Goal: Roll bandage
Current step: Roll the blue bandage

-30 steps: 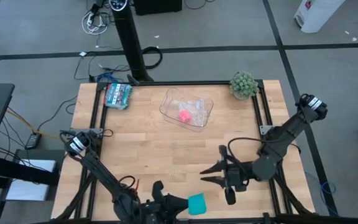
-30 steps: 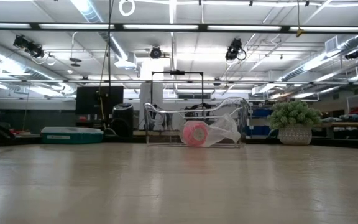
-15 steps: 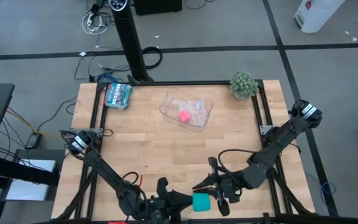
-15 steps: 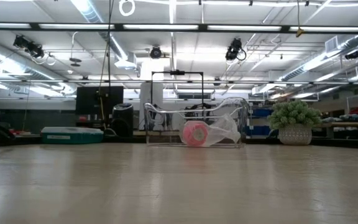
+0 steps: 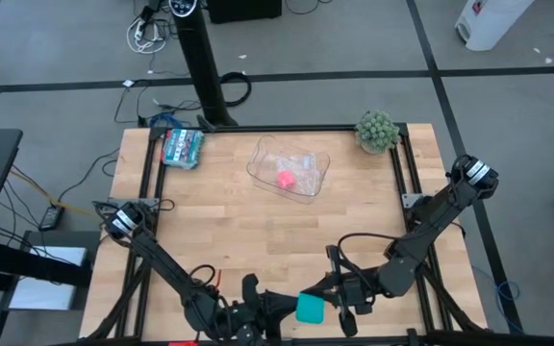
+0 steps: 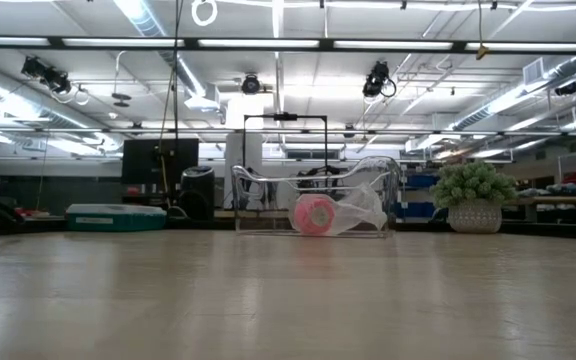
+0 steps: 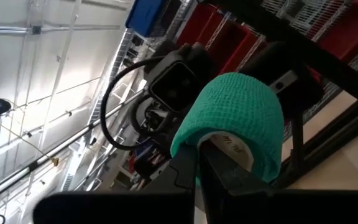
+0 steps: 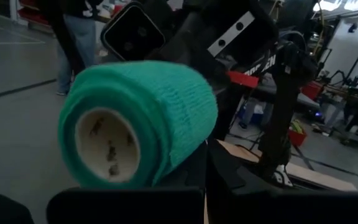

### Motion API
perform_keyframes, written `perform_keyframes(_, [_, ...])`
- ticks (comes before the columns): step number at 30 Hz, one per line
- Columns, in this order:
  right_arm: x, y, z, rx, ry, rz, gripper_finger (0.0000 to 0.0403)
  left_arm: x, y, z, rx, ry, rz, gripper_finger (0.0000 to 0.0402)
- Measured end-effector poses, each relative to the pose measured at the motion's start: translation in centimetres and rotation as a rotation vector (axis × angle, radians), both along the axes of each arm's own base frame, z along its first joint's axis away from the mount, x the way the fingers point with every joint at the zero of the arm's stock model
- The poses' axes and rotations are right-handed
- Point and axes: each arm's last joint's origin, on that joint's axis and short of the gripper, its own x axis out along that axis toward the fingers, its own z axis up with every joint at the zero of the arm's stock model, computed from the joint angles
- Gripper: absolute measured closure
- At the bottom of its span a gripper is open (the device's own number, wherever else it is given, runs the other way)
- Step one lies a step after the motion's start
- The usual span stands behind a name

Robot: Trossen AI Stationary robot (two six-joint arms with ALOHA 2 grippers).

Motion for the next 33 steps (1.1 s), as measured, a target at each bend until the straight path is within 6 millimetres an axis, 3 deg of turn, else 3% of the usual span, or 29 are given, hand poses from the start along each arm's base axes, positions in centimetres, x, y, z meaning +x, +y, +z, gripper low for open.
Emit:
perform_keyframes(16, [-1.2,0.4,-2.3,-0.001,0.040,-0.037,0.0401,0.4,1.0,0.3,-0.042,-0.006,0.072,0.0389])
perform_keyframes(20, [-2.7,1.1,-3.4,-0.051,0.111,-0.185,0.0402,0.2,0.8,0.3,-0.084,-0.007,0.086,0.0389])
perform_keyframes(24, [-5.7,1.5,-2.6,-0.145,0.087,-0.373,0.0402,0.4,0.9,-0.4,-0.107,0.013,0.079,0.0389])
perform_keyframes(29, [-7.1,-0.1,-3.1,-0.128,0.132,-0.398,0.0400,1.0,1.7,-1.8,-0.213,0.013,0.067,0.0389])
perform_keyframes(33, [-7.8,-2.2,-5.2,-0.027,0.198,-0.401,0.0399,1.8,2.9,-3.8,-0.269,0.069,0.132,0.0389])
